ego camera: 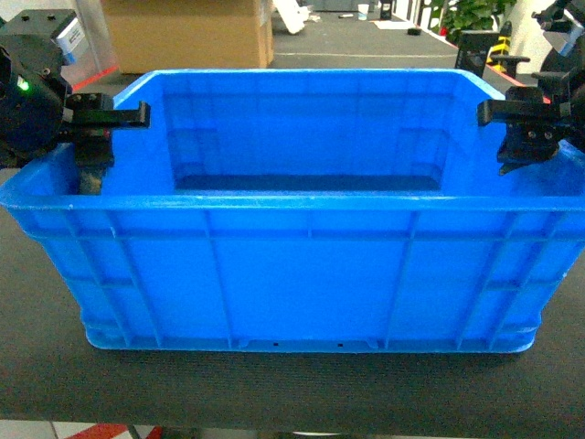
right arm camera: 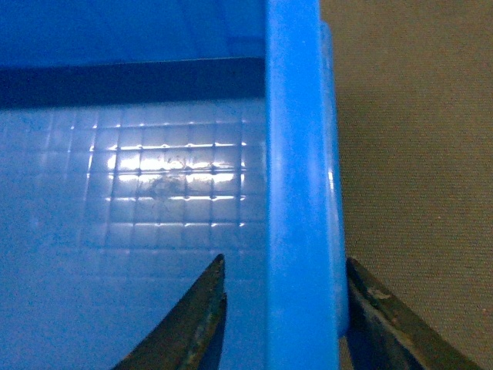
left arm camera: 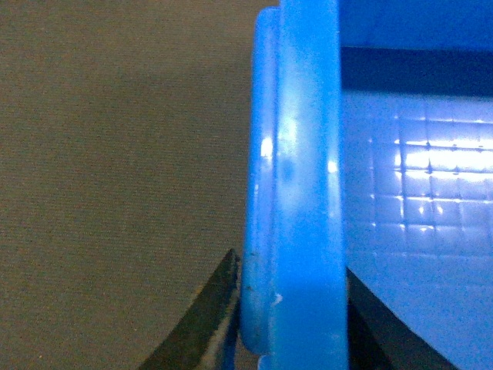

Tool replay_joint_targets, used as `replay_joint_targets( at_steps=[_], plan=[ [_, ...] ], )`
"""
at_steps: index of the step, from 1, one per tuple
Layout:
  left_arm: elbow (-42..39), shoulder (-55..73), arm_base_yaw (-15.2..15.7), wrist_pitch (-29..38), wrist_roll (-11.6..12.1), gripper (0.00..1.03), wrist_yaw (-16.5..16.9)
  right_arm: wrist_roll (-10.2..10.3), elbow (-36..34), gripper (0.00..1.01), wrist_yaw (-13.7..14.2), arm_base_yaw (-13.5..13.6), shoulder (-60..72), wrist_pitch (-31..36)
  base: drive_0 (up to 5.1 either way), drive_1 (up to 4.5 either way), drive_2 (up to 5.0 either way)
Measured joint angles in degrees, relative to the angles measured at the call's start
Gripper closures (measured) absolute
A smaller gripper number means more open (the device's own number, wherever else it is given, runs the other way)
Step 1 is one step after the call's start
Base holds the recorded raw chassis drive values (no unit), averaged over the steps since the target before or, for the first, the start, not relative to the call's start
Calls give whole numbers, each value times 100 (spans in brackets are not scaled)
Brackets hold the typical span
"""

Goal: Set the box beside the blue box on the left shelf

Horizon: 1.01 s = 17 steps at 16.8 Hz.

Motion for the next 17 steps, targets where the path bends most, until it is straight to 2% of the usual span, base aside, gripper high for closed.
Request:
replay_joint_targets(
  at_steps=[2,5,9,13,14,17],
  plan=[
    [-2,-4,0,68,125,82,-42,-39,-26,77,98,0,-20,33,0,0,0],
    [-238,-116,-26,496,212,82,-129,11,-317,79,162,46,-175,505,0,0,0],
    [-1071,-951,-76,2337,334,82,-243,2,-1130,79,623,203,-1108,1978,0,0,0],
    [-1853,-2065,-275,4253,612,82,-614,-332,-1886,79,1137,398,-2131,3410,0,0,0],
    [-2048,-2221,-315,4468,614,82,-684,-380,-2035,79,1193,422,-2253,3617,0,0,0],
    [-2341,-2376,-387,4116,586,83,-754,-400,-2304,79,1189,413,-2350,3456,0,0,0]
  ],
)
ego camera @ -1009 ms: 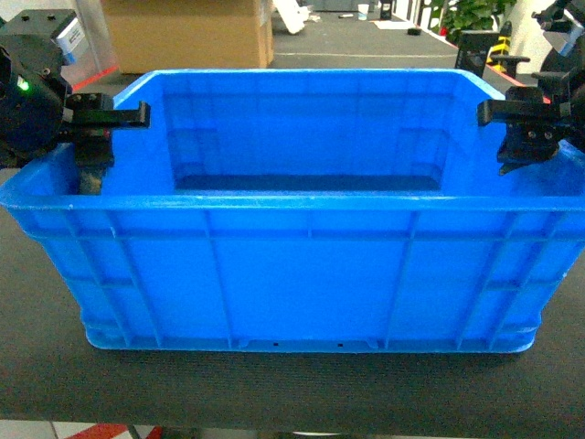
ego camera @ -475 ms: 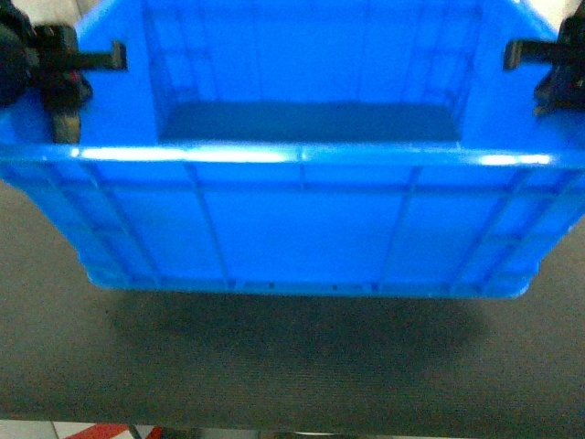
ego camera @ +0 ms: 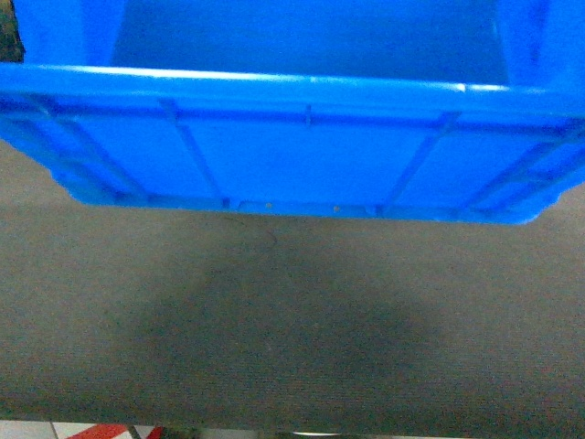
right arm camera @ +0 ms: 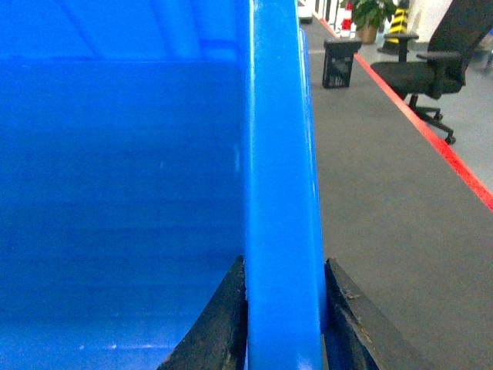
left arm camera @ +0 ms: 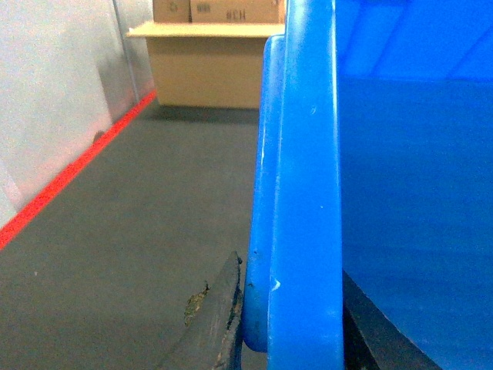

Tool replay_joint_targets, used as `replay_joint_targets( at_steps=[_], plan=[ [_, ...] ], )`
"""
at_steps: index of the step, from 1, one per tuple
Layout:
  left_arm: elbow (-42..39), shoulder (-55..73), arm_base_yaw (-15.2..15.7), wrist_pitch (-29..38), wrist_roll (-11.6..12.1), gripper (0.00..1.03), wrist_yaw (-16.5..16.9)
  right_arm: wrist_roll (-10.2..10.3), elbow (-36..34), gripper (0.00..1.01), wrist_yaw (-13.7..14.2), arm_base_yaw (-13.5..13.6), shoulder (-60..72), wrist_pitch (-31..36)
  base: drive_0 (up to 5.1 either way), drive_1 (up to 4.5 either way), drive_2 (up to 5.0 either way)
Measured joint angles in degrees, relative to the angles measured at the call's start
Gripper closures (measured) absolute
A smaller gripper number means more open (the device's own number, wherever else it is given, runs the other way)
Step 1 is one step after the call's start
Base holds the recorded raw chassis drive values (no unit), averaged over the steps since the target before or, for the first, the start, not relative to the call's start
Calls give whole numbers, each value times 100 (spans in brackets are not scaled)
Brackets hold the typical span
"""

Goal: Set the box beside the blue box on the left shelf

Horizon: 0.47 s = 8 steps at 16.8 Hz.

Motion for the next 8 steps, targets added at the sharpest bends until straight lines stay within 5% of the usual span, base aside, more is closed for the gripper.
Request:
replay_joint_targets(
  at_steps=[8],
  plan=[
    [-136,-138,-13,83,-107,83,20,-302,-210,79,35,-35,-306,297,0,0,0]
  ],
)
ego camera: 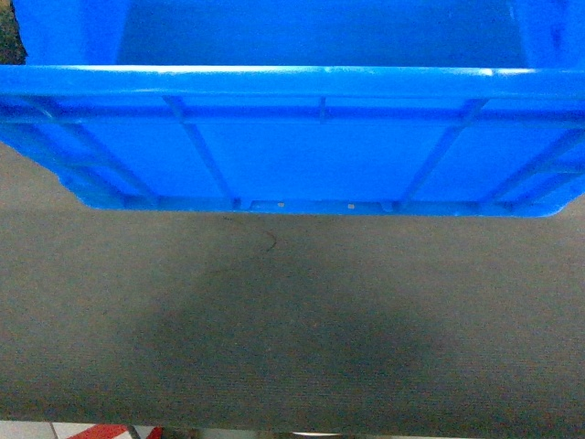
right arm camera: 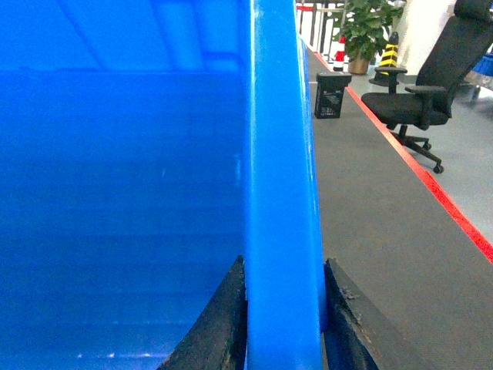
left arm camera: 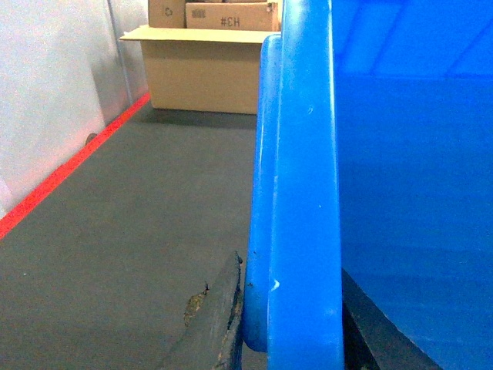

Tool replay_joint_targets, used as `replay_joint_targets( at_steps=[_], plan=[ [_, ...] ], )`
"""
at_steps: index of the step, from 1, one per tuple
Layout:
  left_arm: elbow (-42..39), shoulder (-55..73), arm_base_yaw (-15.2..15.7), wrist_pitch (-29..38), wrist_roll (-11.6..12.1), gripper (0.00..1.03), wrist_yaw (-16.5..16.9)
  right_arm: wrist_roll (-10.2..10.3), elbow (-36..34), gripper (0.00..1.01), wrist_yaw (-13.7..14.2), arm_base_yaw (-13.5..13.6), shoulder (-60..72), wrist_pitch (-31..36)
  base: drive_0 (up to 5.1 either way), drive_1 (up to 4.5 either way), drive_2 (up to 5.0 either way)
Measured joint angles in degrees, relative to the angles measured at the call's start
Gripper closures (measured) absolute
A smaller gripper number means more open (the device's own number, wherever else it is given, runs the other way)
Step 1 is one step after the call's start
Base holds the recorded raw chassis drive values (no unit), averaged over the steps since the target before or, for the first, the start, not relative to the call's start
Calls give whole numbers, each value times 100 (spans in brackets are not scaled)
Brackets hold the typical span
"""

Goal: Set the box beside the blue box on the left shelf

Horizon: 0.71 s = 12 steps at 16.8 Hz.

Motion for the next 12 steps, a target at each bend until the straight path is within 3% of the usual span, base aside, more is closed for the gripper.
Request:
replay_joint_targets(
  at_steps=[5,12],
  plan=[
    [-2,2,0,-7,-11,83,4,-4,0,79,2,2,2,-11,0,0,0],
    [-2,2,-7,-37,-13,83,-7,-7,0,80,31,-4,13,-15,-170,-170,-170]
  ],
)
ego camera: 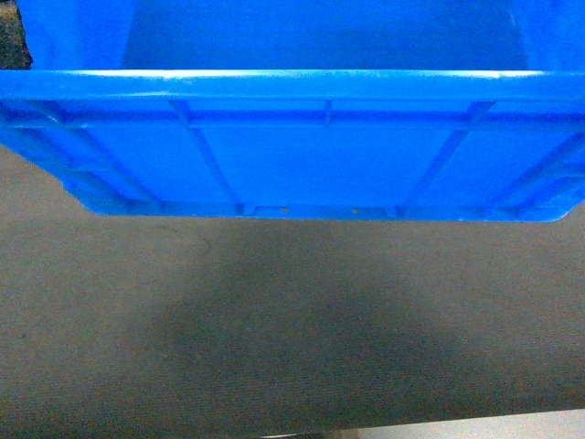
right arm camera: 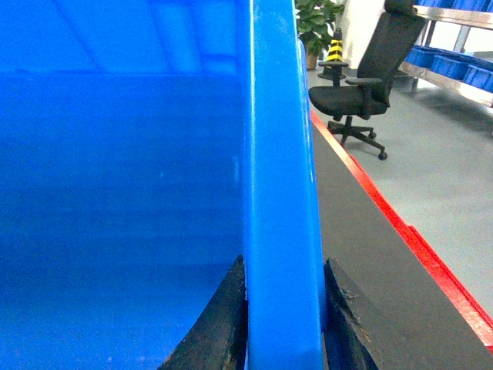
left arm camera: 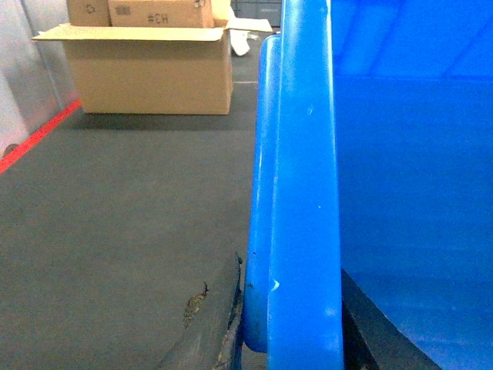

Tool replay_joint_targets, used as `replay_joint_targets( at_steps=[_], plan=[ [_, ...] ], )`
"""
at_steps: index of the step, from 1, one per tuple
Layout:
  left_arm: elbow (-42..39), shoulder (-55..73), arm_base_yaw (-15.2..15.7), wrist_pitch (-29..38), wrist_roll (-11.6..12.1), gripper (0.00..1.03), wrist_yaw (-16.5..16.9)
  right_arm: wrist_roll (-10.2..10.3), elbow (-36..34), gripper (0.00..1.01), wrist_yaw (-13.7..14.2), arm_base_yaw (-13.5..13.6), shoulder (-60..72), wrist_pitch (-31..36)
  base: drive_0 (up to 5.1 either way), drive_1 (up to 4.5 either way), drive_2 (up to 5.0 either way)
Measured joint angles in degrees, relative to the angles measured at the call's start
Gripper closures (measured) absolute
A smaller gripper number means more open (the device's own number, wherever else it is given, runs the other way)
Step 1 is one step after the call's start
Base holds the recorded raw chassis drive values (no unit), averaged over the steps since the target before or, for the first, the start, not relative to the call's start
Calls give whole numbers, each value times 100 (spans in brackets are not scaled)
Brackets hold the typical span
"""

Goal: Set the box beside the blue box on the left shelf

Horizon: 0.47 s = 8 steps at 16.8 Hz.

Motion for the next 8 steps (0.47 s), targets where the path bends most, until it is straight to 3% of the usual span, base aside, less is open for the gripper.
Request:
replay_joint_targets(
  at_steps=[8],
  plan=[
    [0,0,2,2,0,83,11,-2,0,80,-2,7,0,0,-161,-161,-161]
  ],
)
